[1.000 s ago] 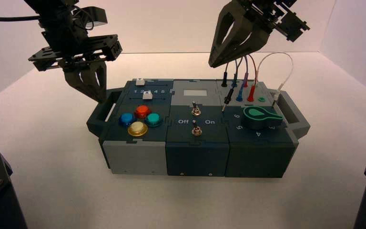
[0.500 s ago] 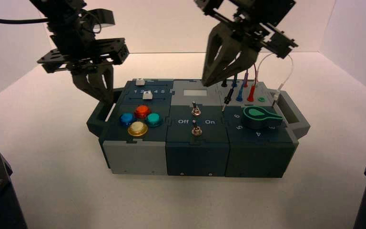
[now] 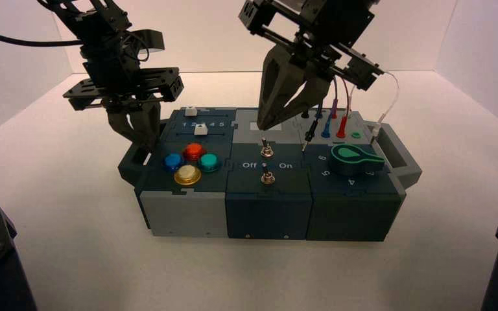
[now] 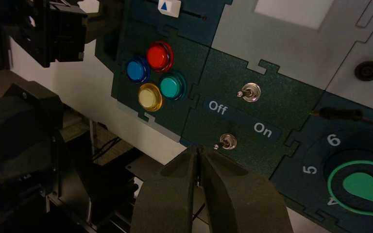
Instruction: Flip the bottom switch on with the right gripper.
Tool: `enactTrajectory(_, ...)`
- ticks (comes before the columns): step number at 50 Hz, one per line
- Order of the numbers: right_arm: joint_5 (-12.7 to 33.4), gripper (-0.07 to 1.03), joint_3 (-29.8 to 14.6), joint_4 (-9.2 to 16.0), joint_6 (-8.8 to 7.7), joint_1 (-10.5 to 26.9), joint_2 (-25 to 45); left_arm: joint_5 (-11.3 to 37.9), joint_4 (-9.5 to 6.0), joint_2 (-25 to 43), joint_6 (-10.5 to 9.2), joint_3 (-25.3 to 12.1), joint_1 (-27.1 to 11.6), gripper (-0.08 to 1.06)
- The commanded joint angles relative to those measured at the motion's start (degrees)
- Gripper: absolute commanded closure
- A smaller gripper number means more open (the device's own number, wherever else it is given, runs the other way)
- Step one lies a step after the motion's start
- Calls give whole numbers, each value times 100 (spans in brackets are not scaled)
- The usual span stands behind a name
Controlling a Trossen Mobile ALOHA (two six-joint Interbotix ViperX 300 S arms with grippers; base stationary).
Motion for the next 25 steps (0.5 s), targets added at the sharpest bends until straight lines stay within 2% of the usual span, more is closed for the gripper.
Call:
enactTrajectory(1, -26, 98, -229, 26, 202, 44, 79, -229, 70, 185, 62, -44, -18, 101)
enactTrajectory(18, -26, 98, -343, 26, 659, 114, 334, -475, 211, 334, 79, -53, -9, 101)
enactTrajectory(25, -35, 98, -343, 18, 853, 114, 343, -510, 220, 396, 79, -70, -18, 101)
